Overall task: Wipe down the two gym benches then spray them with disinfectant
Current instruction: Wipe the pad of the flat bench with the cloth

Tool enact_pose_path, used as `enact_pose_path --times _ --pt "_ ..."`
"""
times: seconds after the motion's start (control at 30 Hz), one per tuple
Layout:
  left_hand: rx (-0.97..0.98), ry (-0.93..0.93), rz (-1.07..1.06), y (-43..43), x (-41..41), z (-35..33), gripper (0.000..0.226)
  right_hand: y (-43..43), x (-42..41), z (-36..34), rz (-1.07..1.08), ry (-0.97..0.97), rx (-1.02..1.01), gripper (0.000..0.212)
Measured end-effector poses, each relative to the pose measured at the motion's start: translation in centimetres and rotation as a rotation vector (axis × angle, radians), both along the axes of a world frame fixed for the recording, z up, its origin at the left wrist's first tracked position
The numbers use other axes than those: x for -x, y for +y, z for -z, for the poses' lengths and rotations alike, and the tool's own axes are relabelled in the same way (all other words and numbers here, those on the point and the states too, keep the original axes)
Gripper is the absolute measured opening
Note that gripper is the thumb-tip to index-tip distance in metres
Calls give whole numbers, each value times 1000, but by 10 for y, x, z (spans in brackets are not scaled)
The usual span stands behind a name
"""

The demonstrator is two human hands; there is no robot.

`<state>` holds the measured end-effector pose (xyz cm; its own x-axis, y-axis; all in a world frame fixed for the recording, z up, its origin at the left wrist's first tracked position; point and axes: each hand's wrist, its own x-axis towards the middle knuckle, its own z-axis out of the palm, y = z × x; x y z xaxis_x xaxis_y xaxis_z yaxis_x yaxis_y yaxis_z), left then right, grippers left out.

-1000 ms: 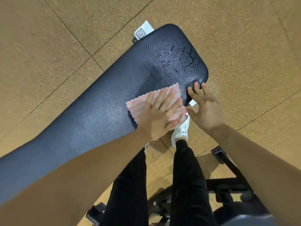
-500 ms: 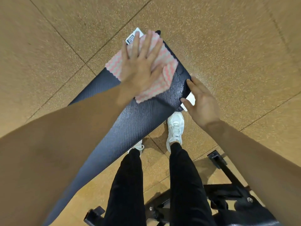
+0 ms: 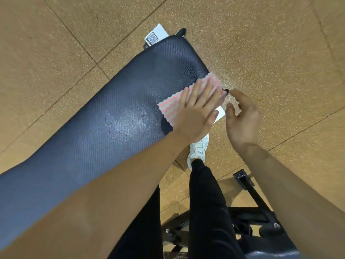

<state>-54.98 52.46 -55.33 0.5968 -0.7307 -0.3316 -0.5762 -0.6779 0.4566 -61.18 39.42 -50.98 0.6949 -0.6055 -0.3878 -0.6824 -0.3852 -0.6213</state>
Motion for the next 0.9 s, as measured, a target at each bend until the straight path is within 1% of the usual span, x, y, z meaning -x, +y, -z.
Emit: enact_pose_path --times 0.07,0.1,0.13,0.17,0.2,0.27,0.33,0.4,0.43,0.5,0.57,0.67,0.73,0.8,0.9 --pt "174 155 -112 15 -4 -14 55 13 2 -3 -80 -38 3 40" --pt "225 171 -192 27 -7 -20 53 21 2 -2 -138 -47 -3 44" --pt "219 131 -271 40 -11 -24 52 30 1 0 -217 -50 -6 49" --pt "157 73 -349 54 -15 -27 52 38 0 4 -317 -32 4 56" --pt "58 21 -425 67 -18 -29 54 45 -3 10 -424 26 26 65" --pt "-133 -54 -540 89 -25 -30 59 53 -15 26 -590 210 103 83" --pt "-233 -74 -539 104 -29 -29 62 54 -34 40 -649 303 226 88" --pt "-278 -69 -469 114 -31 -26 67 52 -58 47 -671 296 331 87" --pt "-292 -67 -441 117 -31 -26 70 49 -72 49 -683 280 346 87" --pt "-312 -63 -420 117 -30 -24 75 40 -102 57 -727 264 326 86" --pt "-315 -59 -432 115 -29 -23 78 28 -135 62 -757 235 261 84" --pt "-308 -48 -466 114 -29 -23 80 16 -175 65 -726 144 2 76" --pt "-304 -47 -469 113 -29 -23 79 14 -185 66 -717 118 -91 73" --pt "-303 -41 -472 113 -28 -23 79 14 -178 66 -741 105 -50 75" --pt "-302 -38 -479 112 -29 -24 78 11 -147 61 -763 91 34 82"
